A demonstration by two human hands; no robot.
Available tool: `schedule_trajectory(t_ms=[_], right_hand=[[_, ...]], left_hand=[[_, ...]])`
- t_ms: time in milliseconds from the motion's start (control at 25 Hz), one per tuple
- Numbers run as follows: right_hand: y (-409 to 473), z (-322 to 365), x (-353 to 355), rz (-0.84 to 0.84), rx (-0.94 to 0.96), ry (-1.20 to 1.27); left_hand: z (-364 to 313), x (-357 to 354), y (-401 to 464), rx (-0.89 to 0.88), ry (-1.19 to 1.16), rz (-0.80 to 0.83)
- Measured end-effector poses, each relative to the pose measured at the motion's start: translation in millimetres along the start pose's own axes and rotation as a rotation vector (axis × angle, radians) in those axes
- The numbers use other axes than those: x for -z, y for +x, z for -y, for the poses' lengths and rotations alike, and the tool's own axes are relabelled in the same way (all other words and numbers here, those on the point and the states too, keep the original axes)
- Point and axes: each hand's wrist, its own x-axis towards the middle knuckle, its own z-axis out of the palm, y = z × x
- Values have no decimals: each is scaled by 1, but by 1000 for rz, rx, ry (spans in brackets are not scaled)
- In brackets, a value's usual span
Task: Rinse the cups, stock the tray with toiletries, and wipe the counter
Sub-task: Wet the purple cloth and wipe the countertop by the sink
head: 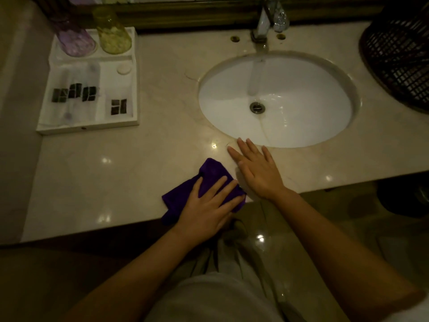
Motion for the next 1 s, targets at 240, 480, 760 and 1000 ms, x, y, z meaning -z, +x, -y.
schedule_trajectory(t_ms=[240, 480, 760, 1000], right_hand=[[-2, 4, -4, -7, -26, -130], [-2, 5, -5, -11, -47, -154], [-1, 7, -6, 1, -50, -171], [-2, 5, -7, -4, -51, -176]], left_hand=[[43, 1, -18, 352, -90, -1], [106, 2, -53, 600, -134, -13], [176, 5, -94, 727, -125, -8], [215, 9, -123, 898, -125, -16]])
